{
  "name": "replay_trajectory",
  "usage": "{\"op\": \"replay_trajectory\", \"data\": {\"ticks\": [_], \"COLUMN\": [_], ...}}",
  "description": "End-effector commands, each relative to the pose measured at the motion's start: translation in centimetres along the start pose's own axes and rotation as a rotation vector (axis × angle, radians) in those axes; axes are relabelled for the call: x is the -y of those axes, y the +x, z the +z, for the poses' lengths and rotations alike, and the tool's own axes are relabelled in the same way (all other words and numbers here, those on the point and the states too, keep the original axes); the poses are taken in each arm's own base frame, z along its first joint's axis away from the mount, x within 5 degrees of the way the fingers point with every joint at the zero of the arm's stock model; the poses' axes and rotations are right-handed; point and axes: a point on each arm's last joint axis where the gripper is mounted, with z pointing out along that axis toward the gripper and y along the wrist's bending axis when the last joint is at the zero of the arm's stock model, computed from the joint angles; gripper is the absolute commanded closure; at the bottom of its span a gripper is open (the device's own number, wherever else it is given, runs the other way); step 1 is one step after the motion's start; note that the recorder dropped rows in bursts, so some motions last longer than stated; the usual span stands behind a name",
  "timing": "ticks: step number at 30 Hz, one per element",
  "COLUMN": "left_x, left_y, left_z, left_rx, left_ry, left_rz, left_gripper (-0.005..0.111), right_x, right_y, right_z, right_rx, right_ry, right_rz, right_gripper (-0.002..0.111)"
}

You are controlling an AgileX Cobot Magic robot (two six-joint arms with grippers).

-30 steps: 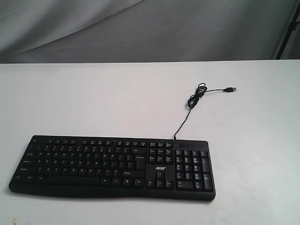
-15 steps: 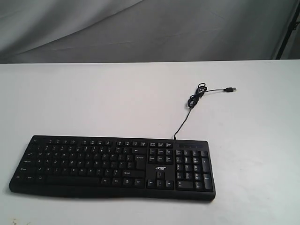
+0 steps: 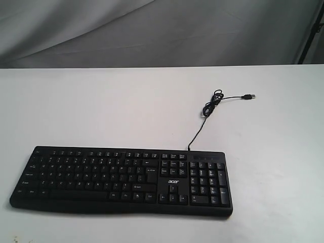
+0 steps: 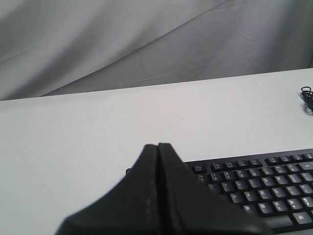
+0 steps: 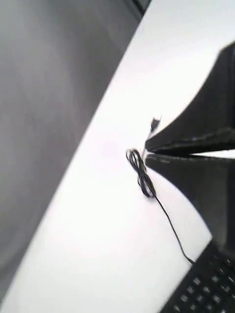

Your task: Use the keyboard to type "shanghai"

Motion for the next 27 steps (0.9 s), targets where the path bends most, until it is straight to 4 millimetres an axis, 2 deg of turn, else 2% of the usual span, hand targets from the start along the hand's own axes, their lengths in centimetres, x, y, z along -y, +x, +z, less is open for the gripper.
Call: {"op": "replay_trajectory", "data": {"ticks": [1, 5, 7, 10, 12, 17, 24, 27], "left_x": [0.0, 0.0, 0.0, 0.0, 0.0, 0.0, 0.0, 0.0], "left_y": [0.1, 0.1, 0.1, 0.1, 0.1, 0.1, 0.1, 0.1], "left_z": [0.0, 0.0, 0.0, 0.0, 0.0, 0.0, 0.0, 0.0], "left_rx": [0.004, 0.004, 0.004, 0.004, 0.004, 0.004, 0.004, 0.004], "left_ry": [0.004, 0.004, 0.004, 0.004, 0.004, 0.004, 0.004, 0.004], "left_rz": [-0.001, -0.001, -0.001, -0.001, -0.001, -0.001, -0.001, -0.001], "left_gripper": [0.107, 0.107, 0.107, 0.107, 0.107, 0.107, 0.107, 0.107], "right_x": [-0.6, -2.5, -4.4, -8.1, -10.2, -18.0, -28.5, -32.2], "right_y": [2.1, 5.2, 6.3, 6.7, 6.5, 5.6, 0.8, 0.0], "right_z": [6.4, 12.2, 14.8, 17.9, 19.3, 21.9, 24.8, 26.1], "right_rx": [-0.112, -0.225, -0.258, -0.259, -0.226, -0.195, -0.164, -0.171], "right_ry": [-0.203, -0.358, -0.409, -0.455, -0.449, -0.554, -0.714, -0.711], "right_rz": [-0.034, -0.082, -0.14, -0.229, -0.269, -0.42, -0.516, -0.614], "right_gripper": [0.108, 0.108, 0.108, 0.108, 0.108, 0.108, 0.108, 0.108]}}
